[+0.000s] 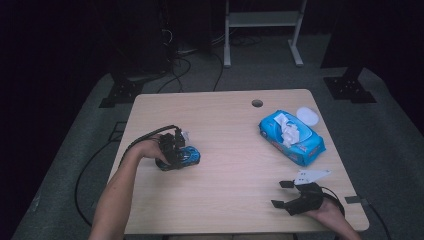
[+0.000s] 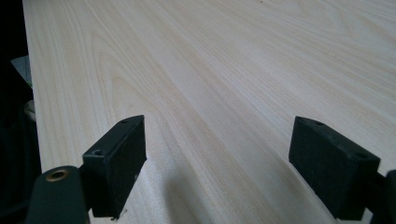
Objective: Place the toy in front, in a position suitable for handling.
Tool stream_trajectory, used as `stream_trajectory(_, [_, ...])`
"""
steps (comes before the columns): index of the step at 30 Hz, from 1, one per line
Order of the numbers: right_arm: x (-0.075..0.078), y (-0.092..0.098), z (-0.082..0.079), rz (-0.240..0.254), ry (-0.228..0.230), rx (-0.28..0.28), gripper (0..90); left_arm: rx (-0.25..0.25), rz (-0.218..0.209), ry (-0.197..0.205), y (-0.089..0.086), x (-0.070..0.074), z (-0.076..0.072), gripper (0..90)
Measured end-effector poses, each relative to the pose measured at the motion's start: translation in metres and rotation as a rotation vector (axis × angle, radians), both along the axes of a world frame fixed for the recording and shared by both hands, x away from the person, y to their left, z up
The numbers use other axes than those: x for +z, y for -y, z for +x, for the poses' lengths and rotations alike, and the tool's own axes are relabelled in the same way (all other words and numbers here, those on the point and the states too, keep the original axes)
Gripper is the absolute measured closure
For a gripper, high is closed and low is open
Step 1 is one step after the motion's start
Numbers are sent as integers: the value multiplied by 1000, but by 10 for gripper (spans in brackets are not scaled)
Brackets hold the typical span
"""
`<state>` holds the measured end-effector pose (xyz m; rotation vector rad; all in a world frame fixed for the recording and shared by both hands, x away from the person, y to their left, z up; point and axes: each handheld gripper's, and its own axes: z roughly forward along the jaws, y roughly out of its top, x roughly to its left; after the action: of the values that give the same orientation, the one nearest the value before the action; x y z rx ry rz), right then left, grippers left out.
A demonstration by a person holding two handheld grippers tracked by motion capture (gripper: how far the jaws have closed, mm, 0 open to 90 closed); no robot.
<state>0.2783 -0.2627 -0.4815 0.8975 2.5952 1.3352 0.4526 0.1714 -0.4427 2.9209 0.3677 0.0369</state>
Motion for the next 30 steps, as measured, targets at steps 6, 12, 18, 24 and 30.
stream_trajectory(6, [0, 1, 0, 1, -4, -4, 181, 3, -30, 22, -4, 6, 0, 280])
stream_trajectory(12, [0, 0, 0, 2, 1, -2, 181, 8, -27, 36, -6, 8, -1, 281])
stream_trajectory(18, [1, 1, 1, 4, 3, -7, 181, 5, -67, 58, -5, 23, -5, 281])
stream_trajectory(24, [2, 0, 0, 4, 8, -6, 181, -47, -77, 104, 13, 47, -13, 281])
stream_trajectory(30, [3, 3, 1, 9, 13, -16, 181, -118, -90, 135, 44, 63, -24, 280])
